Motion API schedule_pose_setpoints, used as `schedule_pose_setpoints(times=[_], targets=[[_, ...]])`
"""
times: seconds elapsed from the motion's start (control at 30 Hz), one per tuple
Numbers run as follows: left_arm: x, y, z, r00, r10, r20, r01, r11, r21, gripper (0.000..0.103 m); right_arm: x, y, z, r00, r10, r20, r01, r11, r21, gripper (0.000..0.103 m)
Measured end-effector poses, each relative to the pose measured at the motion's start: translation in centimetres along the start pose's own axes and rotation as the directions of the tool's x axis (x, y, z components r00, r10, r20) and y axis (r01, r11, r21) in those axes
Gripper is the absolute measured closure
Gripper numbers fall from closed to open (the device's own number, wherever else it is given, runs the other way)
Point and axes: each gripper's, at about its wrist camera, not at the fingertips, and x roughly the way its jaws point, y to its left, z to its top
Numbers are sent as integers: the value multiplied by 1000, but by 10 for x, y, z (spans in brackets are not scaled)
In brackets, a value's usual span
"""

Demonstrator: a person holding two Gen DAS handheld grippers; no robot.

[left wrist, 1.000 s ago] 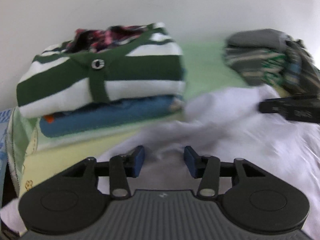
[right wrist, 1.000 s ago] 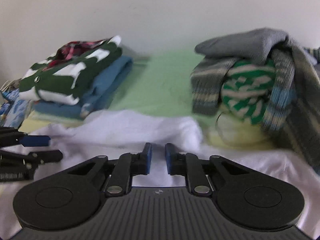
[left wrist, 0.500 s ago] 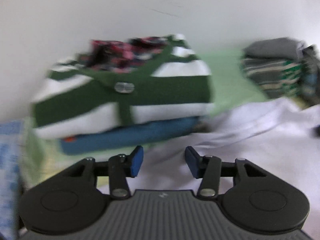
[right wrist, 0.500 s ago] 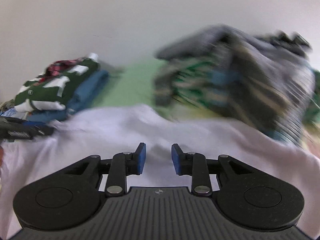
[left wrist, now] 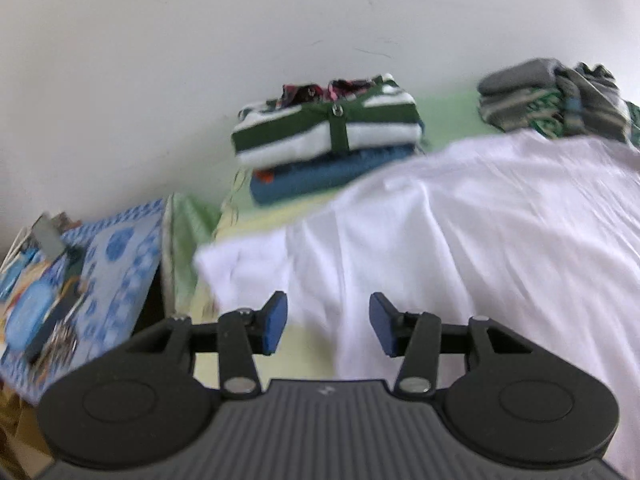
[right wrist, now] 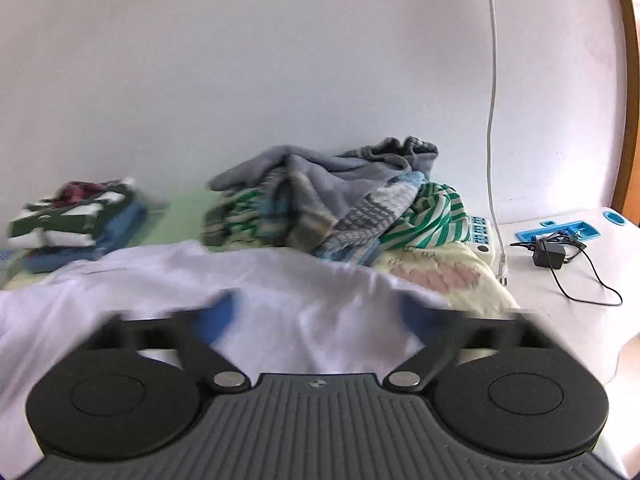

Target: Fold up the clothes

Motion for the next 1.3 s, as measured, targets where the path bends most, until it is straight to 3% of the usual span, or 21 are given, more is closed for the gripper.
schedule_pose_setpoints(times=[0.03, 0.1, 0.17, 0.2, 0.37, 0.5, 0.6, 0.73, 0.93, 1.13, 1.3], targets=[[-10, -2, -11, 1000, 7, -7, -7, 1000, 0, 52, -12, -2, -1, 1000, 21, 8, -21, 999, 34, 6], [-24, -5, -33, 999, 7, -37, -7, 1000, 9, 52, -27, -5, -4, 998, 41, -57, -35, 995, 96, 19], [-36, -5, -52, 998, 5, -65, -4, 1000, 25, 52, -40, -8, -11, 989, 37, -145, -20, 993, 112, 54], [-41, -5, -61, 997, -4, -79, 7, 1000, 30, 52, -41, -8, -15, 979, 49, -199, -28, 994, 106, 59], [-69, 3, -100, 990, -8, -139, 14, 999, 46, 49, -62, -25, -45, 906, 111, -408, -50, 986, 157, 62], [-92, 8, -123, 985, -11, -169, 20, 999, 48, 46, -84, -25, -61, 881, 144, -450, -92, 987, 135, 73], [-107, 10, -133, 979, -45, -198, 45, 999, -3, 46, -91, -15, -73, 843, 189, -503, -171, 982, 82, 73], [-128, 8, -148, 968, -94, -234, 81, 995, -67, 46, -108, -2, -83, 845, 162, -510, -232, 970, -75, 73], [-154, 1, -168, 958, -98, -270, 75, 993, -95, 46, -130, -37, -88, 837, 157, -524, -222, 973, -62, 72], [-178, -14, -180, 934, -141, -328, 141, 990, -25, 40, -154, -61, -91, 799, 126, -588, -204, 977, -68, 64], [-191, -10, -176, 930, -155, -333, 156, 987, -24, 35, -168, -78, -90, 778, 142, -612, -193, 981, -18, 57]])
